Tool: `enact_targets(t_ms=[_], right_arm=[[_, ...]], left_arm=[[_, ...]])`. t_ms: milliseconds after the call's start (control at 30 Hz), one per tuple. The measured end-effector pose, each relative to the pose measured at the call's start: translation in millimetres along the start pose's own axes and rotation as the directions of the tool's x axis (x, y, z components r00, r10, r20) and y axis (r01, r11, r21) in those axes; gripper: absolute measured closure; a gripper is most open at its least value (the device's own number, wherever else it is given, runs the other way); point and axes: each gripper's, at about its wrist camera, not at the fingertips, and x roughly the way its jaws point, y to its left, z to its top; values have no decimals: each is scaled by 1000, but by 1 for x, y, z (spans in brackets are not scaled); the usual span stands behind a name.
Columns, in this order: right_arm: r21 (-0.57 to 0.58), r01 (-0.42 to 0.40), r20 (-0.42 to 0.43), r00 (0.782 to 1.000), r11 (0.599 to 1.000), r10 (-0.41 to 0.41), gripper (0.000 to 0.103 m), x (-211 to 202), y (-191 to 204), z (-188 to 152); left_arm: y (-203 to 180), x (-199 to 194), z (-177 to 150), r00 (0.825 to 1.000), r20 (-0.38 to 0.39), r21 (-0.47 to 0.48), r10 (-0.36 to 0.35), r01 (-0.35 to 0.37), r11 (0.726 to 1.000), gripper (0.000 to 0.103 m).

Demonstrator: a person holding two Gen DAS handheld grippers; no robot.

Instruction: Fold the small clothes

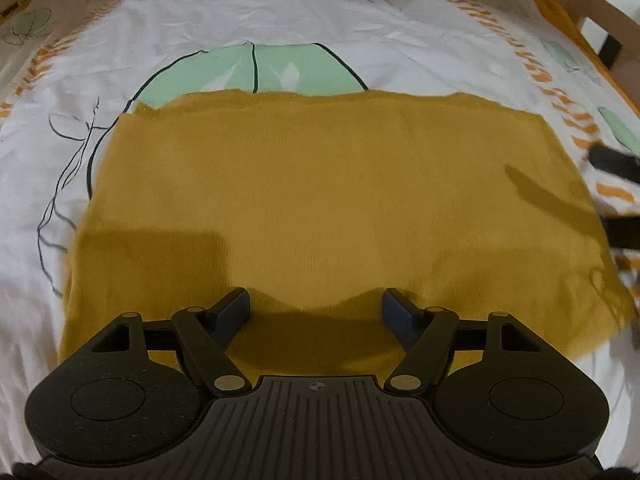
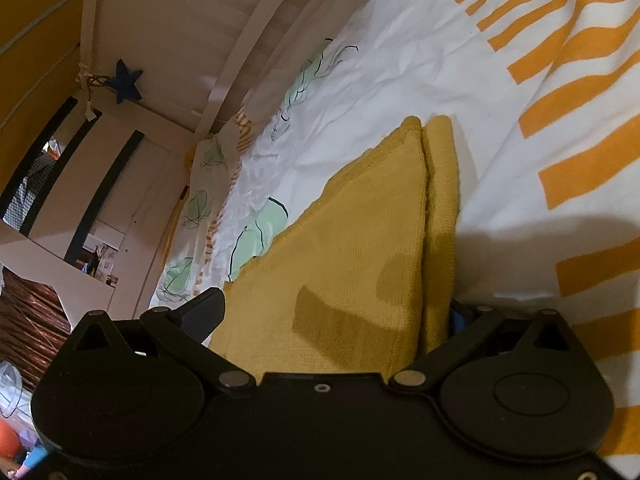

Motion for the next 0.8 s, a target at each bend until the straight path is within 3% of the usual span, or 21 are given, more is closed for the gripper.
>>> enact_targets(t_ms=[100, 300, 600, 800], right_arm=[[-1, 0, -8, 1000, 1000, 0, 0, 1, 1, 0], [2, 2, -29, 1000, 1000, -2, 0, -2, 4, -3], [25, 59, -33, 998, 998, -58, 0, 6, 11, -1], [31, 104, -17, 994, 994, -103, 0, 10, 18, -5]], left_arm=[[3, -8, -8, 1000, 8, 14, -22, 21, 1000, 32], [34, -26, -14, 996, 26, -59, -85, 86, 994, 33], [102, -43, -10, 991, 133, -160, -33, 54, 986, 33], [150, -40, -8, 989, 146, -207, -18, 49, 977, 33]])
